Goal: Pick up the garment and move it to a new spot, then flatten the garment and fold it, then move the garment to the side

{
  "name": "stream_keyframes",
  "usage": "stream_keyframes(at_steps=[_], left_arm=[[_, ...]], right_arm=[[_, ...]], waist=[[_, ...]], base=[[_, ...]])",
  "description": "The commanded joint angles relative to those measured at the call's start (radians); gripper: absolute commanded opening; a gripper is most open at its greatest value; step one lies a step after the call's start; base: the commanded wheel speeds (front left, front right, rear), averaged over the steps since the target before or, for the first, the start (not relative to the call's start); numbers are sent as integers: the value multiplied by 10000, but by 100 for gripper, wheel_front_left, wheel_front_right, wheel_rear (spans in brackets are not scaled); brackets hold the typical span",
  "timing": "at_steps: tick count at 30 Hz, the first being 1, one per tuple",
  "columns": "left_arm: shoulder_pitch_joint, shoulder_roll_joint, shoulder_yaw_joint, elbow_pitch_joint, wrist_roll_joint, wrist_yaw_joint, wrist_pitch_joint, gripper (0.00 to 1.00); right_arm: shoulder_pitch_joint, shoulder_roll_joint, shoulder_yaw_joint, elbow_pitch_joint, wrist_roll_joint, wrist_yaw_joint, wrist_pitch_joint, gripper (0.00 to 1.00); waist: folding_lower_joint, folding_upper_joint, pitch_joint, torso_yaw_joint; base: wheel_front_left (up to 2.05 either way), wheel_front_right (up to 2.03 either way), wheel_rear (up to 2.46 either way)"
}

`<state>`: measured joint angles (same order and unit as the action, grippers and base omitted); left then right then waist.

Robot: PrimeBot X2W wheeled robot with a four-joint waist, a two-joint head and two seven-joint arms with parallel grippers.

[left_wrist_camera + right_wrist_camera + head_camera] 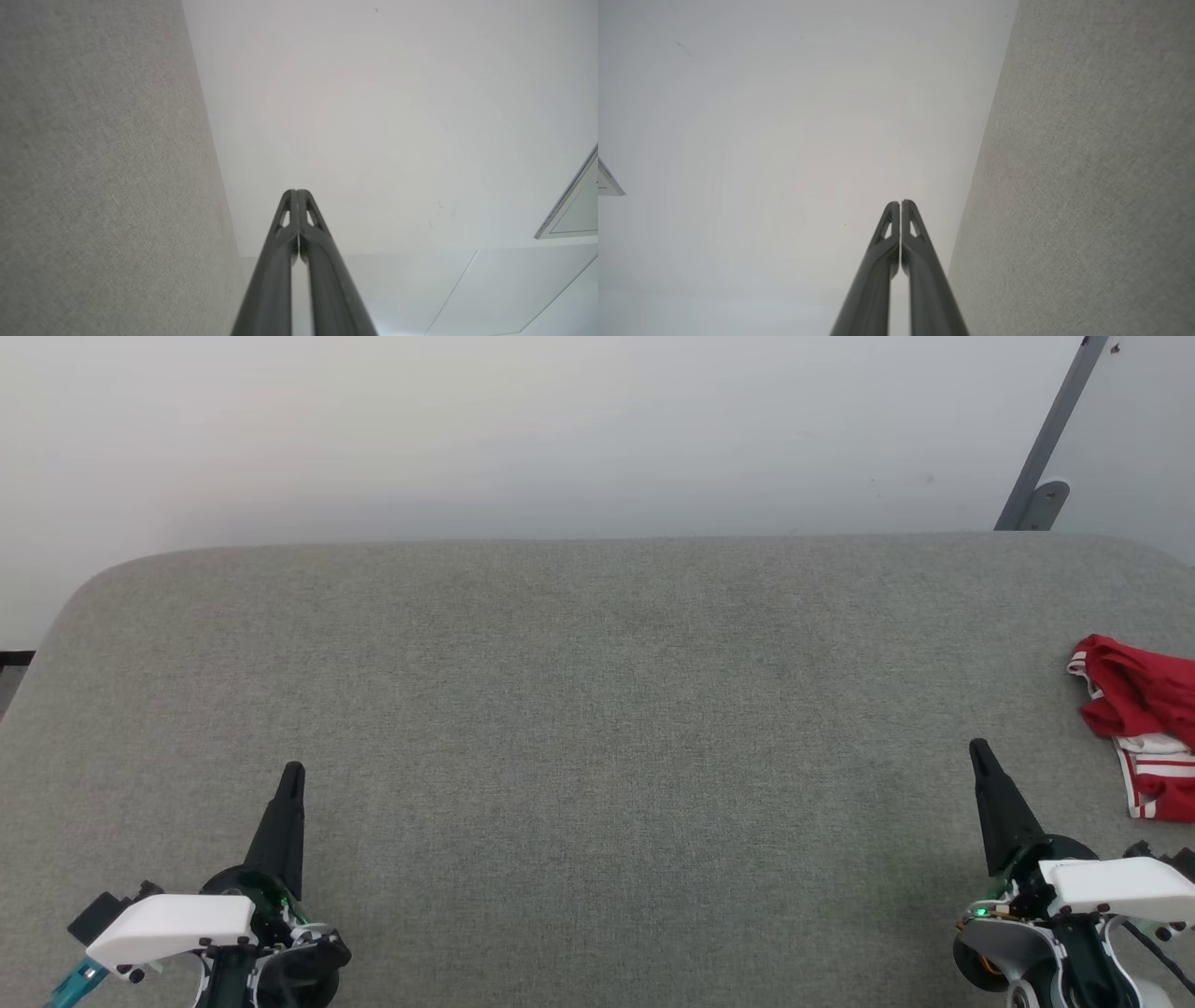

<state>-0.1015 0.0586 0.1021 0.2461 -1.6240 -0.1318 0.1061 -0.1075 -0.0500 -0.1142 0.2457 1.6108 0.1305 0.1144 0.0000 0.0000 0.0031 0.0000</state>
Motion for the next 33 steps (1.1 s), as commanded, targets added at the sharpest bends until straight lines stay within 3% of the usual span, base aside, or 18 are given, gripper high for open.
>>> stream_keyframes(at_steps=[1,33], left_arm=[[-141,-25,42,-2,59,22,37,0],[-139,-52,80,-2,84,22,62,0]], right_arm=[[-37,20,-7,12,28,4,20,0],[-37,22,-12,12,25,4,23,0]], waist=[[0,0,0,0],[0,0,0,0]], base=[[0,0,0],[0,0,0]])
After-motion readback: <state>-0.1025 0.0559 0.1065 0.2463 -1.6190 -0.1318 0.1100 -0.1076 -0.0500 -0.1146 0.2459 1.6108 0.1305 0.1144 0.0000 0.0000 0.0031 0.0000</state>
